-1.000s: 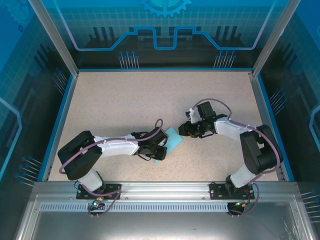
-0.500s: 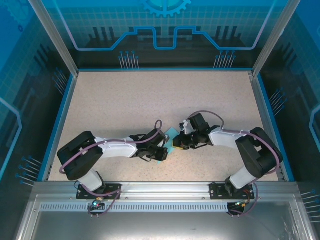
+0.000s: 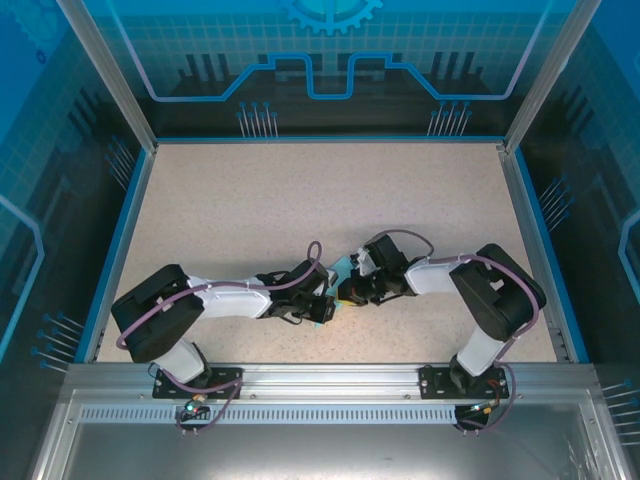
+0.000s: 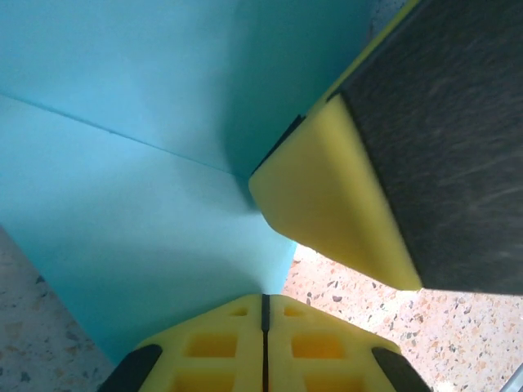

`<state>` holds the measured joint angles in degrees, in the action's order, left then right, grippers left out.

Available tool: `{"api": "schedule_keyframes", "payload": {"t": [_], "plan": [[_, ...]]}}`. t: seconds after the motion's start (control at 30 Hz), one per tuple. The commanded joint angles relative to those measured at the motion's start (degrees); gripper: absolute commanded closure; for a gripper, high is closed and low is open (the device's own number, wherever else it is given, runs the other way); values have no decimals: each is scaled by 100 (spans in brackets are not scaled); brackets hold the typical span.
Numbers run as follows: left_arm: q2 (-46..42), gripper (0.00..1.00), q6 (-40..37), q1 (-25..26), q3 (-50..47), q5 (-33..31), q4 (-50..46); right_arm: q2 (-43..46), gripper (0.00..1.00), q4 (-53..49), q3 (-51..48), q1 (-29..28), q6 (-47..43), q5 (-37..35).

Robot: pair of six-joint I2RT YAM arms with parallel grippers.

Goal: Fold a paper plane with a square sheet of paper (pick it up from the middle)
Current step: Fold the wing for the fifth time at the center of the table.

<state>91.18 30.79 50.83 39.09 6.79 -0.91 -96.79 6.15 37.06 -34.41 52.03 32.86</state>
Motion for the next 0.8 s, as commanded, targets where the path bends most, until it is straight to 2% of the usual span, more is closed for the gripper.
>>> {"api": "schedule_keyframes", "payload": {"t": [0.0, 0.3, 0.43, 0.57, 0.7, 0.77], "plan": [[-104, 92, 59, 6, -137, 90, -139, -93, 94, -398, -6, -162, -200, -273], [-381, 87, 138, -12, 24, 106, -362, -225, 94, -1078, 155, -267, -655, -796], [-810, 78, 254, -138, 123, 7, -783, -286, 95, -1210, 171, -293, -802, -957], [-1207, 62, 654, -577, -86, 163, -791, -305, 95, -1186, 133, -297, -887, -968], [-1280, 56, 967, -829, -274, 322, -585, -281, 95, -1090, 97, -294, -957, -931], [-1235, 56, 1210, -994, -503, 515, -128, -296, 96, -992, 49, -291, -967, -888]]}}
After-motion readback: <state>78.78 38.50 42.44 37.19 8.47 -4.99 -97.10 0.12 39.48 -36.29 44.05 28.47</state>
